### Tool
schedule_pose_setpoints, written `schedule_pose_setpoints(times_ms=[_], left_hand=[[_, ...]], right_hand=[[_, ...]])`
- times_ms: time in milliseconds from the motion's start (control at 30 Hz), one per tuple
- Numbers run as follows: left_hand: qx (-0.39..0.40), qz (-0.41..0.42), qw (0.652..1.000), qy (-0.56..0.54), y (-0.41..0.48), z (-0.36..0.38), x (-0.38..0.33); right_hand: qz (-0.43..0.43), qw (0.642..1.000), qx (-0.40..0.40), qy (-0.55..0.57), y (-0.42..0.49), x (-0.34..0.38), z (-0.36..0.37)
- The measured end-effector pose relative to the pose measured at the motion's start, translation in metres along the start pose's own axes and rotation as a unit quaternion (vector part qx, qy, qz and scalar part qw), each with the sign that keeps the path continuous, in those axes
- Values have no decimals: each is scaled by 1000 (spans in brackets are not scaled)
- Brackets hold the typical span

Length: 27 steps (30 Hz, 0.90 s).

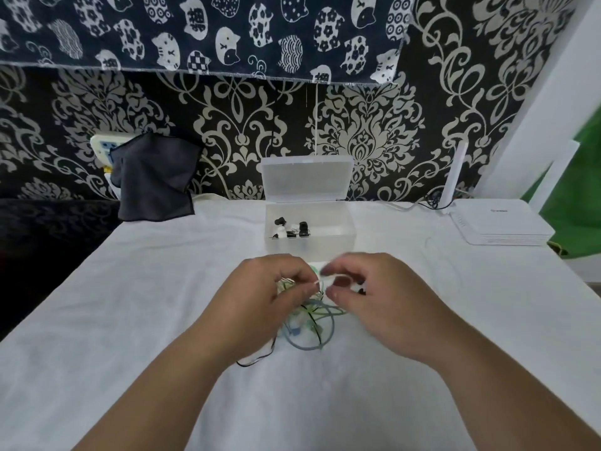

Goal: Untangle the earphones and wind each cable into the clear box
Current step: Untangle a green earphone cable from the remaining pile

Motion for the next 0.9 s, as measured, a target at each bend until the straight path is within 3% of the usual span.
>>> schedule_pose_setpoints(times_ms=[67,233,367,500,600,800,900], left_hand=[[3,4,1000,16,0,0,4],[26,-17,992,124,-1,-4,20],[-32,-64,995,70,7,-20,27],[-30,-83,996,6,8,-27,27],[-43,-77,996,29,6,-27,26],[-13,-102,988,-112,3,-29,15],[-135,-126,970,-158,5,-45,11]], right_hand=[[14,999,-31,23,3,1,-5],[106,964,-81,230,6,0,-19],[186,884,-101,418,8,-9,-20],[214,819,-41,531,6,-2,-17],[215,803,-9,556,6,-1,-14],[228,805,-11,547,7,-8,-12],[237,801,-28,549,7,-11,-13]])
Point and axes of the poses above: each hand's wrist, its own y-axis towards the middle knuckle, its own z-axis out of the palm, x = y × z, the point moved 6 cm from there along y, towards the middle knuckle, and after that the axes turned 11 degrees about -x, right-handed, at the moved point
